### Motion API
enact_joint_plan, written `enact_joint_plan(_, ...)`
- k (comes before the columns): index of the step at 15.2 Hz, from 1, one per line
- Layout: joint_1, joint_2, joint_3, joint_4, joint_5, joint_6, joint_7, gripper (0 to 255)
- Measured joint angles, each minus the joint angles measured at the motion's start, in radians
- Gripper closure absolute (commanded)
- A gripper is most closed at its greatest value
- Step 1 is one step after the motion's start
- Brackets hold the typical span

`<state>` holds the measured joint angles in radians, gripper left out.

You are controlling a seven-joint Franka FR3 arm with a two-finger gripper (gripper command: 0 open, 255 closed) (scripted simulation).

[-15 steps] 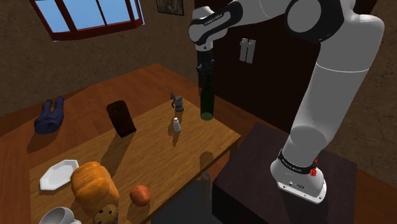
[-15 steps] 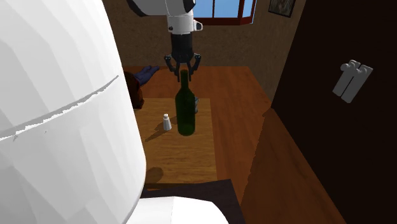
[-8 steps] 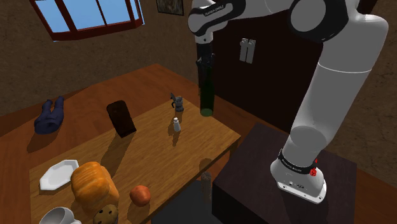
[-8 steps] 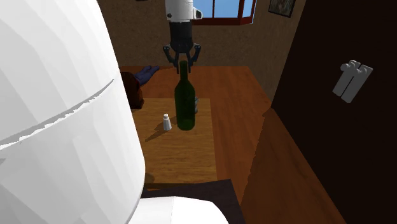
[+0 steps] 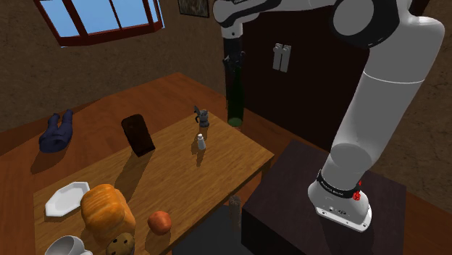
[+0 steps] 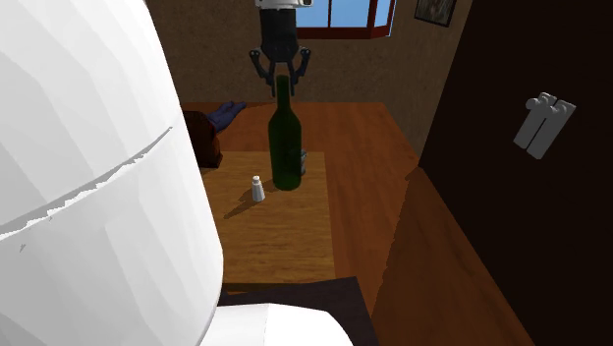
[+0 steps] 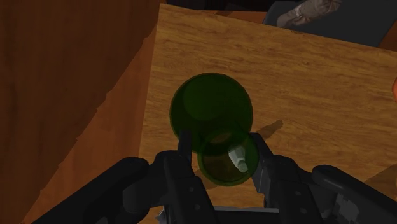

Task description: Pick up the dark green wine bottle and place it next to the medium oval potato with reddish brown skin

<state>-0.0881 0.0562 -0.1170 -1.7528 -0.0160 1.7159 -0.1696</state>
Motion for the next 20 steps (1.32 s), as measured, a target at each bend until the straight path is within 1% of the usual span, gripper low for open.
enact_joint_plan(10, 0.001, 0.001, 0.000, 0.132, 0.000, -0.131, -0.001, 255)
enact_joint_plan(20, -0.003, 0.049, -0.002, 0.333, 0.006, -0.284, -0.008, 255)
